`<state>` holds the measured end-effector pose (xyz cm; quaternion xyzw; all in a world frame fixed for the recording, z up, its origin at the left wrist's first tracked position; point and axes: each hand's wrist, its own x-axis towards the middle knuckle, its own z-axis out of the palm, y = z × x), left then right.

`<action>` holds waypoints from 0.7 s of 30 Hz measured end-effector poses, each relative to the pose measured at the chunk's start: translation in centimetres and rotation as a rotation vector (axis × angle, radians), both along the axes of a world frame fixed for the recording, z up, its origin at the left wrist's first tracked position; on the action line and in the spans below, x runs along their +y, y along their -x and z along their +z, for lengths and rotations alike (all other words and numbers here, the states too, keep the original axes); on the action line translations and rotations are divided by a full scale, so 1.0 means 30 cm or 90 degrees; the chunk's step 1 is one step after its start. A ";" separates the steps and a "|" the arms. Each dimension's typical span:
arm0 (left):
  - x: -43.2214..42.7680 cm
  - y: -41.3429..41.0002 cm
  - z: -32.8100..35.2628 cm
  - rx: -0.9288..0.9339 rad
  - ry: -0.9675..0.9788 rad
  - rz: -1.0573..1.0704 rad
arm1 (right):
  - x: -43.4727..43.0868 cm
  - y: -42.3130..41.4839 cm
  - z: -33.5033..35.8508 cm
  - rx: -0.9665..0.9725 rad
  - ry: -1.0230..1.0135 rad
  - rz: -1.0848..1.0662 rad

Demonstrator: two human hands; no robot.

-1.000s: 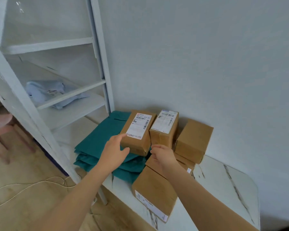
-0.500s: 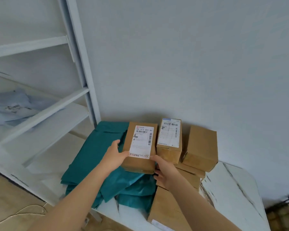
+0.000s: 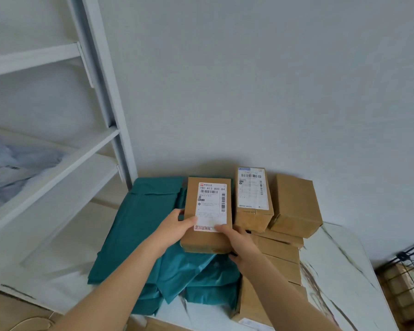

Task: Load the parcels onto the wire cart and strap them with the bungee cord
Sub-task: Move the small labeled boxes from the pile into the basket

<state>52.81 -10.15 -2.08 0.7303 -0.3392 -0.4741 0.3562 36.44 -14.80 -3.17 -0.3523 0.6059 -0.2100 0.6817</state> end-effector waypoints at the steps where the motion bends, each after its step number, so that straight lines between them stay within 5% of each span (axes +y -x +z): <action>1: 0.003 -0.007 0.005 0.000 0.003 0.005 | 0.007 -0.004 0.000 -0.003 0.001 0.000; 10: 0.042 -0.071 0.071 0.016 0.054 0.049 | 0.057 -0.036 0.043 -0.109 -0.026 -0.026; 17: 0.074 -0.089 0.118 0.166 0.154 0.154 | 0.081 -0.057 0.148 -0.183 0.077 -0.011; 21: 0.089 -0.055 0.175 0.292 0.204 0.085 | 0.091 -0.022 0.186 -0.204 0.084 -0.044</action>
